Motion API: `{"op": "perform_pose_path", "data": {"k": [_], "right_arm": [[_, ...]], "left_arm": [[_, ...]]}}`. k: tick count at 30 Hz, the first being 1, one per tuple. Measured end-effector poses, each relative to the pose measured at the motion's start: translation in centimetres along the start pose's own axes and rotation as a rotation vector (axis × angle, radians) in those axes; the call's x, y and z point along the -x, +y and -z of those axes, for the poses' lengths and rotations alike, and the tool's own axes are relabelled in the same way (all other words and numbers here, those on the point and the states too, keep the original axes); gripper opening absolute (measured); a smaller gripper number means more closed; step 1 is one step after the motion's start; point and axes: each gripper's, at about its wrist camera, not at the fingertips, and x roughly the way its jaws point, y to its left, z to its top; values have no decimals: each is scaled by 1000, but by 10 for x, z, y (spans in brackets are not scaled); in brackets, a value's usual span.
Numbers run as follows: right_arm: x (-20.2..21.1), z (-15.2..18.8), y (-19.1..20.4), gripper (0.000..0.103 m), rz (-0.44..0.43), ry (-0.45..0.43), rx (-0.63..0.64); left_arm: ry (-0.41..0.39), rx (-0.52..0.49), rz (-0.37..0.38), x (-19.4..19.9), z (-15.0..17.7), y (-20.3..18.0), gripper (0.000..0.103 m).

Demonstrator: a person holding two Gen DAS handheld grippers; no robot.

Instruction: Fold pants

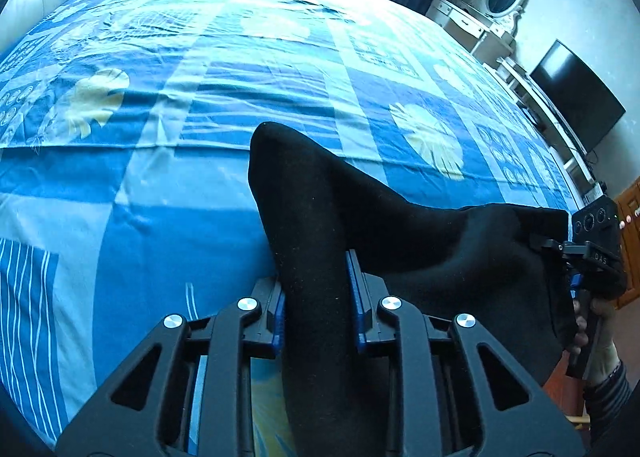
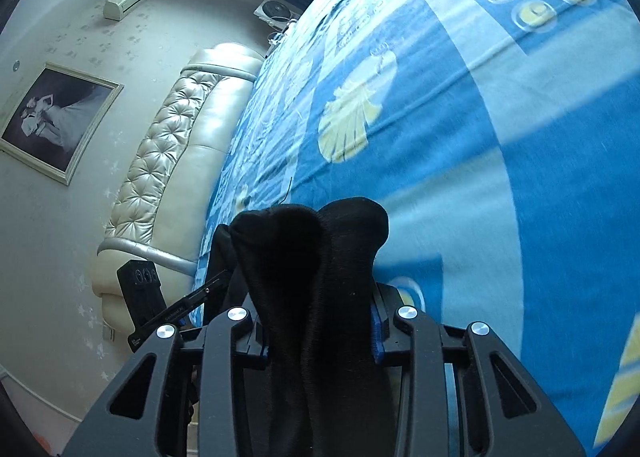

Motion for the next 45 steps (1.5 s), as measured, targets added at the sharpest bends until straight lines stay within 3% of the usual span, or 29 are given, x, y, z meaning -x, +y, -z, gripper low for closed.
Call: {"op": "perform_pose_path", "data": {"k": [14, 24, 45], "right_arm": [[-29, -50, 1, 34, 13, -21, -6], [-37, -47, -34, 34, -32, -1, -106], [-36, -48, -37, 33, -46, -1, -111]], "left_arm": [[-10, -4, -94, -32, -62, 12, 24], [17, -4, -116, -52, -59, 19, 31], [15, -9, -107, -56, -57, 22, 33]]}}
